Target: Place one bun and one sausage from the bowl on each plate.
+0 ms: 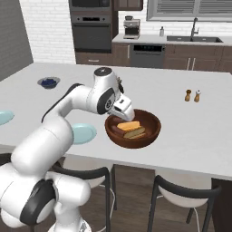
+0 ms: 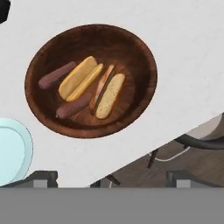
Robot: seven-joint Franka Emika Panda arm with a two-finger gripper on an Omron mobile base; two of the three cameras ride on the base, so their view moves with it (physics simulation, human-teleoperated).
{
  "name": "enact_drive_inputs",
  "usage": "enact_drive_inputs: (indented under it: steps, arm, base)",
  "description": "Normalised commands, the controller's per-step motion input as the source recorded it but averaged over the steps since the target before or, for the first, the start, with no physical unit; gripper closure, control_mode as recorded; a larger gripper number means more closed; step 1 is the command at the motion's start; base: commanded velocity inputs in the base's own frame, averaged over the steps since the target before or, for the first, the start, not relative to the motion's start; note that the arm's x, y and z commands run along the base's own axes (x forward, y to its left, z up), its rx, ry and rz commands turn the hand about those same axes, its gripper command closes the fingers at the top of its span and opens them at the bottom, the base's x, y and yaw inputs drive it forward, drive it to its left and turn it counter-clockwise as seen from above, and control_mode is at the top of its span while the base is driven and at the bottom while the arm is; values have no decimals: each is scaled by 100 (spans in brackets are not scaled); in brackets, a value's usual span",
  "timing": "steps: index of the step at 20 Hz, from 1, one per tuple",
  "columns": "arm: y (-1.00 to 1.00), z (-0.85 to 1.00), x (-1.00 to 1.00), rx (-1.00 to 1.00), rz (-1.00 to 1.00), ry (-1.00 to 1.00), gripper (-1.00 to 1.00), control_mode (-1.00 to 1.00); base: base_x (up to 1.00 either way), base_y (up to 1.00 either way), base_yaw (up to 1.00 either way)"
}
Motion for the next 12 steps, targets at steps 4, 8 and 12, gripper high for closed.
enact_drive_inputs:
  steps: [4,8,12]
  arm:
    - [-68,-11,45,0,-27,0,-100,-100]
    - [-71,-21,38,0,-17,0,-100,-100]
    - [-11,-38,36,0,-5,-3,-100,-100]
  base:
    - [0,0,0]
    - [0,0,0]
    - [0,0,0]
